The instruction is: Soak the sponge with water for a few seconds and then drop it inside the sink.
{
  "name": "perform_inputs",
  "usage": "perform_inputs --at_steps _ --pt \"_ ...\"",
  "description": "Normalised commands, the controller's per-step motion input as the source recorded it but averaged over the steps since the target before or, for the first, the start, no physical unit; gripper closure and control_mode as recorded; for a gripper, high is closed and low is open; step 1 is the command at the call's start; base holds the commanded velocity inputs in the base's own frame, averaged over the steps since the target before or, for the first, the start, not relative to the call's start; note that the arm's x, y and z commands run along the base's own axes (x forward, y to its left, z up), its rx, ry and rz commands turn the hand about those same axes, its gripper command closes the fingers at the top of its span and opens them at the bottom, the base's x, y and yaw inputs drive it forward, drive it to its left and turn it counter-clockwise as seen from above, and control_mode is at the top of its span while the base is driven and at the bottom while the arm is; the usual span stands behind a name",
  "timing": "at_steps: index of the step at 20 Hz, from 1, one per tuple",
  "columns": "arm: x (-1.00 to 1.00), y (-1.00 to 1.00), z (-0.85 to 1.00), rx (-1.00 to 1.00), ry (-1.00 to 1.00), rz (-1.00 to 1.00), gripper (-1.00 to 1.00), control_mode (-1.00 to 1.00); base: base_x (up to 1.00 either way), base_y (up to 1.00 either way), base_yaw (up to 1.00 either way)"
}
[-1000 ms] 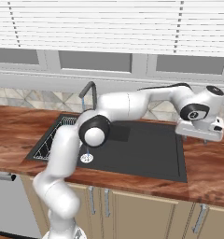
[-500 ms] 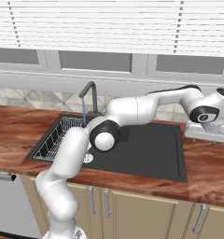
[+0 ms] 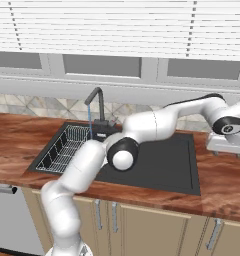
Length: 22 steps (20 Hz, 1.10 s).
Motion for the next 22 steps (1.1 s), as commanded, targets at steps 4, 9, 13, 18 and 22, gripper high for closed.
perform_inputs --at_steps 4,9,13,18,22 --pt "0.00 -0.24 -0.05 0.00 0.00 0.05 -1.00 -1.00 0.00 0.00 0.00" --pt "0.00 -0.30 -0.08 0.00 0.00 0.05 -1.00 -1.00 0.00 0.00 0.00" --pt "0.00 -0.30 -0.07 0.00 0.00 0.04 -1.00 -1.00 0.00 0.00 0.00" --pt "0.00 -0.23 -0.01 0.00 0.00 0.04 -1.00 -1.00 0.00 0.00 0.00" --pt "0.01 -0.18 0.00 0.00 0.00 0.04 -1.00 -1.00 0.00 0.00 0.00"
